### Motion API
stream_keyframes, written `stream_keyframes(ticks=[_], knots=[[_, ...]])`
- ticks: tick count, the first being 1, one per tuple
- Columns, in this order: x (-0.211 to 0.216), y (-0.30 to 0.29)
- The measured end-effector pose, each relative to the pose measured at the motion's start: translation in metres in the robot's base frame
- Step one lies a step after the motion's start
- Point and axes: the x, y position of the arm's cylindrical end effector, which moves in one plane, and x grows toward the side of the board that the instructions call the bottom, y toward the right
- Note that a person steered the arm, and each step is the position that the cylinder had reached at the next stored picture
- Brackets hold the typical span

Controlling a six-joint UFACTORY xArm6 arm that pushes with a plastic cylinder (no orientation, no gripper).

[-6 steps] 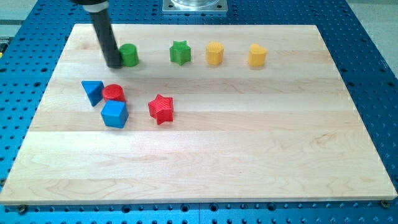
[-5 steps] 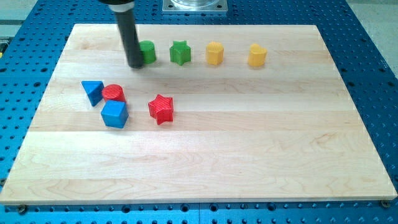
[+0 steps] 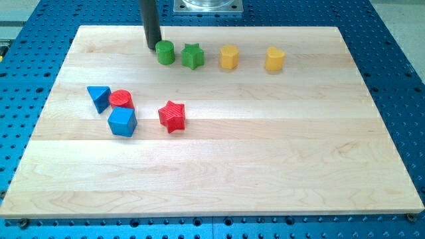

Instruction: Push the red star into the blue cube

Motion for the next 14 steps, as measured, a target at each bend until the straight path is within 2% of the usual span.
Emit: stream_keyframes(ticks=[1,2,3,4,5,6,7,9,11,12,13,14], knots=[[0.000,0.034],[0.010,0.036],[0.013,-0.024],[0.006,-0.032],[0.025,-0.115],[0.074,-0.178],[0.092,-0.171],[0.114,-0.023],[0.169,0.034],[0.166,0.136],[0.221,0.061],[0.221,0.023]])
